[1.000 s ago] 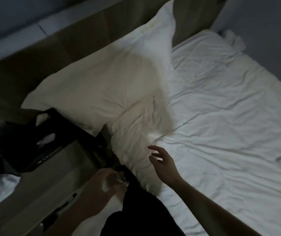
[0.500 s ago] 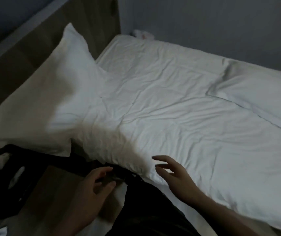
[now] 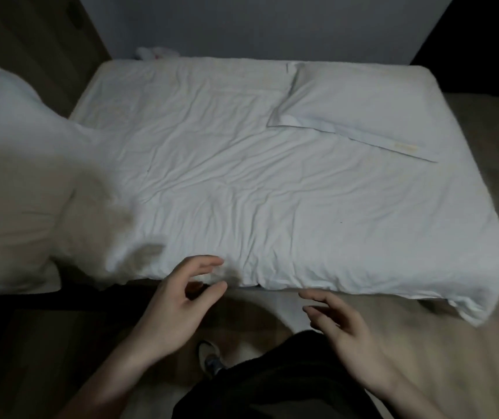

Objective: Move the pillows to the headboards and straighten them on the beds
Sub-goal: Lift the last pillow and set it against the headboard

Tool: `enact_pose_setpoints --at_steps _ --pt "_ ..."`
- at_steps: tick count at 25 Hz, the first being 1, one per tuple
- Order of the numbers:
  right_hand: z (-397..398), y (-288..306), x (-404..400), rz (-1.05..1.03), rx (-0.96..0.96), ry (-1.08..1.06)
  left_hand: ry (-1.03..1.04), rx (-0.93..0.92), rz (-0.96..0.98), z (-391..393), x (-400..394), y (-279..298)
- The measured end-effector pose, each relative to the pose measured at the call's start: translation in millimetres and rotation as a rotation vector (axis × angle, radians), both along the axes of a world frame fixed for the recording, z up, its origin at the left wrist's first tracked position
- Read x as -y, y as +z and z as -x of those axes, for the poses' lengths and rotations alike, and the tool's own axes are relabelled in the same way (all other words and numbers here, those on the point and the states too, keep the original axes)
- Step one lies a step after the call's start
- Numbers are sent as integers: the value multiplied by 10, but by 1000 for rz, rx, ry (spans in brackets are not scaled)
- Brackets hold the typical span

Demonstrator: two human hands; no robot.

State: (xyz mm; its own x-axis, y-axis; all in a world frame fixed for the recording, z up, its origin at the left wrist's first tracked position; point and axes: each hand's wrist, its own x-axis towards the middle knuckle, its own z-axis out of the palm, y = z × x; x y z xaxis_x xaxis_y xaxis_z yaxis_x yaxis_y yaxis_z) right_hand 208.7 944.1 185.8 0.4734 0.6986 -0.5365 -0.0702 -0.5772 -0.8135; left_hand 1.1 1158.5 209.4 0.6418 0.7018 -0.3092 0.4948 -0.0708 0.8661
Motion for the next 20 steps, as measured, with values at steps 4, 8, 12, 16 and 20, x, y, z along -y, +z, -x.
enact_pose_setpoints --at_steps 4,8,12,16,20 --pt "-966 -77 708 3 -11 -48 28 -14 38 -939 769 -304" --pt "-2121 -113 1215 -23 27 4 79 -60 118 -1818 1591 -502" --pt "-2907 163 1291 -84 9 41 184 -82 181 -2349 2077 -298" --pt "-3383 111 1214 -128 -29 39 170 -94 185 -2917 2020 -306" --pt "-3824 -127 1354 -89 -29 -68 110 -80 127 -3662 1746 -494"
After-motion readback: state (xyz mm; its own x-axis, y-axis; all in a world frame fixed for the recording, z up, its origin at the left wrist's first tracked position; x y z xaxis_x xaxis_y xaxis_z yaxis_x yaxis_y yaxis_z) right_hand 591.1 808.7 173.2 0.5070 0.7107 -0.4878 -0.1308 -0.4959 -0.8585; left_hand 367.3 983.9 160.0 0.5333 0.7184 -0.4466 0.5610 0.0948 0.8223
